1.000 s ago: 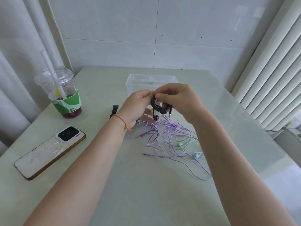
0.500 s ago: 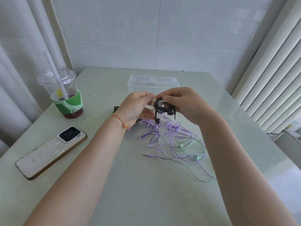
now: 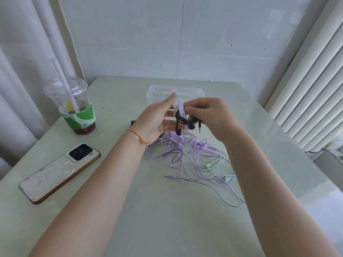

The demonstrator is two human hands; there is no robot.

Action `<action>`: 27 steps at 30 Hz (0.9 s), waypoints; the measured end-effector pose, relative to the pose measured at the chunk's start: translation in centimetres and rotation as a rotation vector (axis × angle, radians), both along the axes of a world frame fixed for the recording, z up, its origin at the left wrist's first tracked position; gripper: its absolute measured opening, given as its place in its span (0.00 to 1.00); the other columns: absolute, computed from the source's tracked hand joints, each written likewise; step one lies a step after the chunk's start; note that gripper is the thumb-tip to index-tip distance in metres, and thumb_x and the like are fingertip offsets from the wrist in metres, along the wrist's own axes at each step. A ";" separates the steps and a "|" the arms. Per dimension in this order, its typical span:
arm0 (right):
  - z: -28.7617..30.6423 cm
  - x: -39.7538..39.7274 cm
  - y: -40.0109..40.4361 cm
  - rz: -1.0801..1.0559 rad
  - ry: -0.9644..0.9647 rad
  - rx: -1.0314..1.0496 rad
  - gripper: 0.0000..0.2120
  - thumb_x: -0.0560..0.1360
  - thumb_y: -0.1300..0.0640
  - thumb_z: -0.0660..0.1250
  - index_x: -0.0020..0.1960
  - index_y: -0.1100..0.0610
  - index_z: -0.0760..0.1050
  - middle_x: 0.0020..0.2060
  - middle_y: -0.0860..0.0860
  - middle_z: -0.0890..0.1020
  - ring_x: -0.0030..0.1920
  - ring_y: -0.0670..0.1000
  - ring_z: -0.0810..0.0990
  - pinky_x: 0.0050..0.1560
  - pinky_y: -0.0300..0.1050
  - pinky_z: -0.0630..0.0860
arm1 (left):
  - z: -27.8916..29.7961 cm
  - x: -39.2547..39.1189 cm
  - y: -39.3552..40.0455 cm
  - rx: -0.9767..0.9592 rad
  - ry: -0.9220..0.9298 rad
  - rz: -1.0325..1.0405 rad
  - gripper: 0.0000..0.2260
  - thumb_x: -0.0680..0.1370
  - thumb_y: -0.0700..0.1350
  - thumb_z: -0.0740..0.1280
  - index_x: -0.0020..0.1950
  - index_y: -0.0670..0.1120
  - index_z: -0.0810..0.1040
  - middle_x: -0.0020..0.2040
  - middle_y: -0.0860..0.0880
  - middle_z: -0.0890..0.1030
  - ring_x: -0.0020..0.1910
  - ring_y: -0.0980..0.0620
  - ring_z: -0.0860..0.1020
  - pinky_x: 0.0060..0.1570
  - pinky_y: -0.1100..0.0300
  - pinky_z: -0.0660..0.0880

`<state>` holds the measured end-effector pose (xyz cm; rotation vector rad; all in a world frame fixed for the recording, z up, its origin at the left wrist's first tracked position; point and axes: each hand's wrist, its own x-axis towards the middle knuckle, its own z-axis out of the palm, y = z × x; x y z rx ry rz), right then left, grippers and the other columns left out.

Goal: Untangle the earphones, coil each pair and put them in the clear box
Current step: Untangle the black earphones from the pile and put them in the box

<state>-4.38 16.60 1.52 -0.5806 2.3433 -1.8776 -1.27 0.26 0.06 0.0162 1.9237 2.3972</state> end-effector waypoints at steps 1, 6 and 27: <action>0.0 0.0 0.0 -0.013 0.005 0.009 0.09 0.74 0.66 0.69 0.42 0.55 0.84 0.31 0.50 0.83 0.32 0.49 0.78 0.40 0.43 0.75 | -0.1 0.0 0.0 -0.030 0.013 -0.032 0.18 0.76 0.54 0.68 0.51 0.38 0.78 0.42 0.40 0.82 0.37 0.43 0.82 0.37 0.54 0.81; 0.0 0.1 -0.3 -0.015 0.033 0.052 0.09 0.73 0.67 0.69 0.45 0.56 0.84 0.35 0.54 0.84 0.33 0.50 0.78 0.41 0.46 0.75 | -0.8 -0.2 0.5 -0.018 0.074 0.121 0.11 0.79 0.44 0.67 0.44 0.36 0.79 0.40 0.40 0.82 0.34 0.43 0.81 0.37 0.56 0.81; -1.2 0.1 -1.2 0.037 -0.201 0.124 0.06 0.77 0.64 0.67 0.48 0.68 0.80 0.38 0.60 0.84 0.37 0.55 0.83 0.48 0.50 0.83 | -2.2 -1.2 0.3 -0.198 0.167 0.529 0.10 0.77 0.50 0.70 0.36 0.56 0.86 0.38 0.44 0.80 0.38 0.46 0.75 0.44 0.44 0.78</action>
